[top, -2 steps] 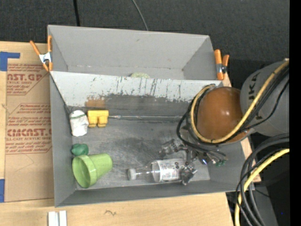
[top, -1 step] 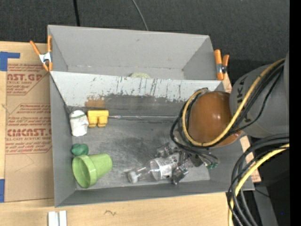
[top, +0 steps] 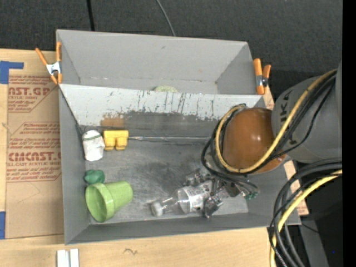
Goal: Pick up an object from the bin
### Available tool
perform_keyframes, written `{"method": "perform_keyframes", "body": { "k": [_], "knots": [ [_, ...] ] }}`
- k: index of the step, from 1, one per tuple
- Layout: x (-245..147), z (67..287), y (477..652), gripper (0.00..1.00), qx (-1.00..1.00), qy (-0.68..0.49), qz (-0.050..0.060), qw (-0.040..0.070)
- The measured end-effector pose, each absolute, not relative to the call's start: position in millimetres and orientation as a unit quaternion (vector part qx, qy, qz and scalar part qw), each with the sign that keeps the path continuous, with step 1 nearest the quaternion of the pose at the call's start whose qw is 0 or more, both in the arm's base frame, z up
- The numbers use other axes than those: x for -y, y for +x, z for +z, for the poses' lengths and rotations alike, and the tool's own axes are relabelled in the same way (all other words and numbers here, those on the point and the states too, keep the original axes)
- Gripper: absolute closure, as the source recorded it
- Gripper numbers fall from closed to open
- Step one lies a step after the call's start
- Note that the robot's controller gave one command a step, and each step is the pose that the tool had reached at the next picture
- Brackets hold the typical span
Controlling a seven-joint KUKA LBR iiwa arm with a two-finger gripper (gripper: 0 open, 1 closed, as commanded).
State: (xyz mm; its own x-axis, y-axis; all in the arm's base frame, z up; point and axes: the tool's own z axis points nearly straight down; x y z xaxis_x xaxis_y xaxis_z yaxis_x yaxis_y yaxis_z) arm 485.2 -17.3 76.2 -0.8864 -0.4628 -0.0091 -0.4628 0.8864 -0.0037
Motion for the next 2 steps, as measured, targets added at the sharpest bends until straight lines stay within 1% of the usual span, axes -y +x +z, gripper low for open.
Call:
{"method": "perform_keyframes", "body": {
  "k": [1,2],
  "knots": [
    [17.2,78.8,484.7,1.00,-0.971,-0.239,0.000,0.004],
    [16.8,89.4,482.3,1.00,-0.971,-0.238,0.001,-0.001]
  ]
}}
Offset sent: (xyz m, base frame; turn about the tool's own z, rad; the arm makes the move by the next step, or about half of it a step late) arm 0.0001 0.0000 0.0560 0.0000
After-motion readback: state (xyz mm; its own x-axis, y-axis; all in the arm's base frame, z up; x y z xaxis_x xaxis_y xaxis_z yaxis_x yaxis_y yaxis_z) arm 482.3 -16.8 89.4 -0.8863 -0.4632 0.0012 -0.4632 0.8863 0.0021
